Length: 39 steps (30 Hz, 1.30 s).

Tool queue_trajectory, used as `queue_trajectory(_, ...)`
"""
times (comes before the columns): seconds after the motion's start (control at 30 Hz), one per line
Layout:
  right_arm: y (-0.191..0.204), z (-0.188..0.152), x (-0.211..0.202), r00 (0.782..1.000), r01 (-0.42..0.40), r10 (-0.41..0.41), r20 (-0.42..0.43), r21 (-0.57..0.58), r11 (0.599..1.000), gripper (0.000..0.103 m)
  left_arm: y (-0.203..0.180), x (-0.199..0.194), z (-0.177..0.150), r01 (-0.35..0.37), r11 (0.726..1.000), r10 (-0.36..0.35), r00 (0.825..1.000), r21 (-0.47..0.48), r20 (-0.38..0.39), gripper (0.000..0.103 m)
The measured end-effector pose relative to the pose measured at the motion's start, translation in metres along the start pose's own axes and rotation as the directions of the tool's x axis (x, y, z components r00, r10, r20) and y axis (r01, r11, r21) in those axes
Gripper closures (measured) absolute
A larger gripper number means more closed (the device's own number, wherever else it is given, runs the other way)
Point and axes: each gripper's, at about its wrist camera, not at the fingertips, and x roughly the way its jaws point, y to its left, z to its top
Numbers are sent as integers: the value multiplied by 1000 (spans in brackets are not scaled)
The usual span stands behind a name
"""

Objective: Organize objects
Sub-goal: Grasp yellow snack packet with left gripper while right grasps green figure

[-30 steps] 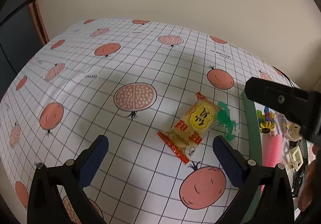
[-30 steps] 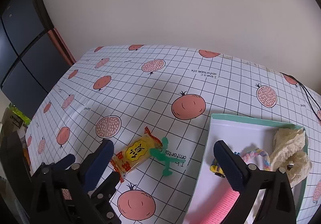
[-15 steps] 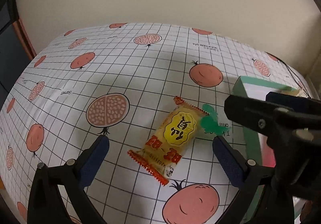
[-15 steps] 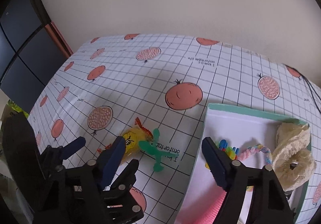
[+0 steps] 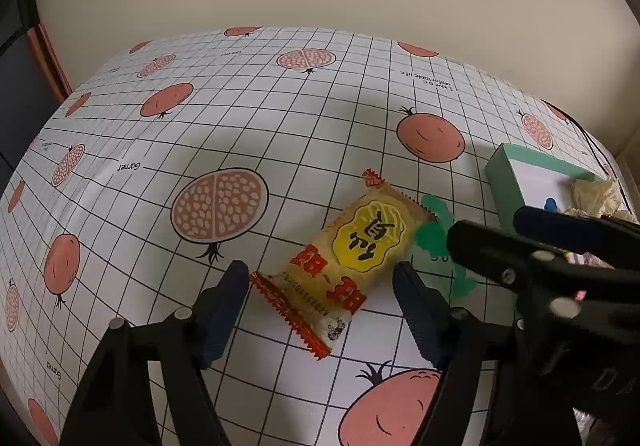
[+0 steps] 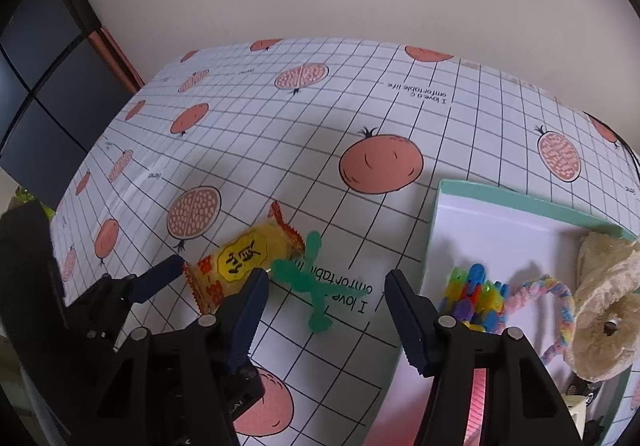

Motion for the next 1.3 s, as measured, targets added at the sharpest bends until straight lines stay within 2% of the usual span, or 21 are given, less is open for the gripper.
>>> queue_trajectory(0.43, 8, -4, 26, 999, 4, -5, -41, -14, 1000, 43, -2, 1, -3, 1, 1000, -1, 1000, 21, -10, 38)
queue_trajectory(0.57, 7, -4, 28, 999, 25, -25, -34, -20, 999, 50, 1, 5, -5, 8, 1000, -8, 1000, 11, -29, 41)
queue_trajectory(0.73, -1, -3, 27, 1000, 18, -18, -24, 18, 1000, 64, 2, 5, -5, 3, 1000, -3, 1000, 6, -28, 43)
queue_trajectory(0.93, -4, -2, 21, 1000, -9, 9, -11, 33, 999, 73, 2, 6, -4, -1, 1000, 1, 1000, 16, -28, 53)
queue_trajectory(1.3, -5, -2, 8, 1000, -7, 7, 2, 22, 1000, 73, 6, -2, -1, 3, 1000, -3, 1000, 23, -19, 59)
